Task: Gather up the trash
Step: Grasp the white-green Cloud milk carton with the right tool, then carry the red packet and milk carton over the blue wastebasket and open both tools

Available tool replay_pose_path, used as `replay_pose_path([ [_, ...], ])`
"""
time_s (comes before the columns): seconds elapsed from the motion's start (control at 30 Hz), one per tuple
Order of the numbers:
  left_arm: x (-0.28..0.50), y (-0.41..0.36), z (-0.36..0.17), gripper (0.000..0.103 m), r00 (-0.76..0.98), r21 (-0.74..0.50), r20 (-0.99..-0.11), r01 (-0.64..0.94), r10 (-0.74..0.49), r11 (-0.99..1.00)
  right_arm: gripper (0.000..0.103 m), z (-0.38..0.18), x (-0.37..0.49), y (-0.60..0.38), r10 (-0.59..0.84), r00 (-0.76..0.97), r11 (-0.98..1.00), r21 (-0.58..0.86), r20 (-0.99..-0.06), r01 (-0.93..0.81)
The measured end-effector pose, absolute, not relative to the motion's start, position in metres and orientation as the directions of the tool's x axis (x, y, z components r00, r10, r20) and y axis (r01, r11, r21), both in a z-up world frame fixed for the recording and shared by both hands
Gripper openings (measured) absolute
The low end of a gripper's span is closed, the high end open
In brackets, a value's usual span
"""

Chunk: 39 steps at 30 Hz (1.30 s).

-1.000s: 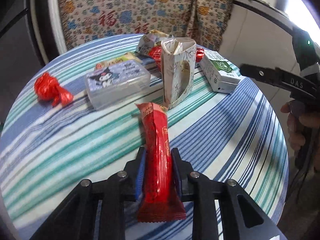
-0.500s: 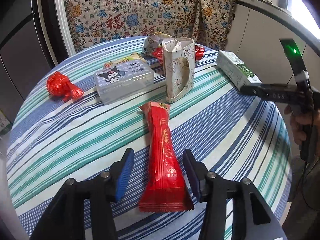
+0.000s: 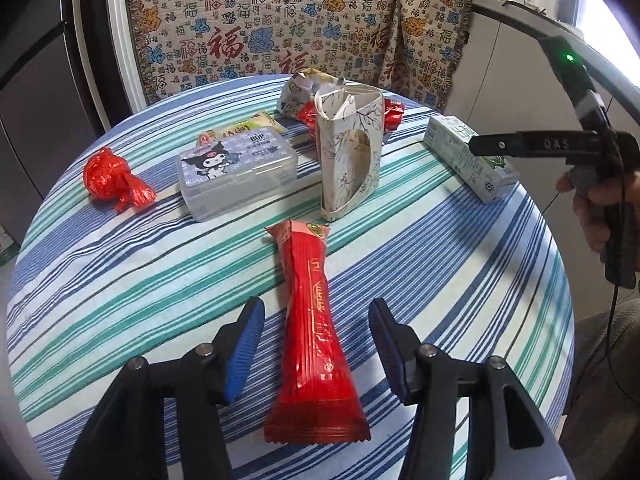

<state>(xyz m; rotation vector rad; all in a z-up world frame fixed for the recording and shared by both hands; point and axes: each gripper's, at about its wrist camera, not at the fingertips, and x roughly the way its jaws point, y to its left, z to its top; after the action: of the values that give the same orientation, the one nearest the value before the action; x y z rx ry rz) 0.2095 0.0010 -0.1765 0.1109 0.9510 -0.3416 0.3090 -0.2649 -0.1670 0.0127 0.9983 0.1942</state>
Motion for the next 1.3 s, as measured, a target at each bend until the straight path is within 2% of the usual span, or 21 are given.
replay_pose_path([
  [0.03, 0.210, 0.000, -0.176, 0.052, 0.533, -0.053, -0.814, 0.332, -0.233, 0.942, 0.092, -0.169, 0.313, -0.263, 0.161, 0.520, 0.984, 0.095, -0.839, -0.151],
  [0.07, 0.211, -0.001, -0.177, 0.044, 0.531, -0.050, -0.815, 0.332, -0.231, 0.942, 0.081, -0.172, 0.317, -0.262, 0.153, 0.511, 0.985, 0.089, -0.846, -0.148],
  [0.1, 0.212, -0.001, -0.178, 0.038, 0.527, -0.045, -0.819, 0.333, -0.226, 0.942, 0.064, -0.175, 0.320, -0.261, 0.139, 0.500, 0.987, 0.076, -0.855, -0.144],
  [0.13, 0.212, -0.003, -0.180, 0.024, 0.523, -0.038, -0.824, 0.334, -0.219, 0.942, 0.048, -0.177, 0.322, -0.262, 0.125, 0.492, 0.989, 0.066, -0.861, -0.136],
  [0.23, 0.213, -0.002, -0.181, 0.018, 0.526, -0.039, -0.823, 0.328, -0.216, 0.944, 0.048, -0.170, 0.313, -0.266, 0.124, 0.523, 0.990, 0.069, -0.843, -0.124],
  [0.33, 0.214, 0.007, -0.173, 0.016, 0.533, -0.098, -0.805, 0.315, -0.261, 0.944, 0.048, -0.163, 0.296, -0.271, 0.153, 0.555, 0.987, 0.094, -0.817, -0.133],
  [0.53, 0.212, 0.022, -0.158, 0.015, 0.564, -0.143, -0.774, 0.287, -0.287, 0.947, 0.048, -0.160, 0.265, -0.288, 0.271, 0.584, 0.963, 0.216, -0.765, -0.164],
  [0.77, 0.198, 0.021, -0.155, 0.013, 0.570, -0.188, -0.761, 0.261, -0.308, 0.947, 0.048, -0.154, 0.249, -0.289, 0.326, 0.587, 0.945, 0.252, -0.741, -0.206],
  [1.03, 0.185, -0.019, -0.154, 0.013, 0.563, -0.199, -0.756, 0.286, -0.333, 0.937, 0.048, -0.147, 0.240, -0.292, 0.353, 0.588, 0.935, 0.261, -0.727, -0.239],
  [1.3, 0.185, -0.085, -0.137, 0.012, 0.546, -0.209, -0.728, 0.399, -0.415, 0.893, 0.048, -0.140, 0.231, -0.343, 0.311, 0.635, 0.947, 0.286, -0.708, -0.145],
])
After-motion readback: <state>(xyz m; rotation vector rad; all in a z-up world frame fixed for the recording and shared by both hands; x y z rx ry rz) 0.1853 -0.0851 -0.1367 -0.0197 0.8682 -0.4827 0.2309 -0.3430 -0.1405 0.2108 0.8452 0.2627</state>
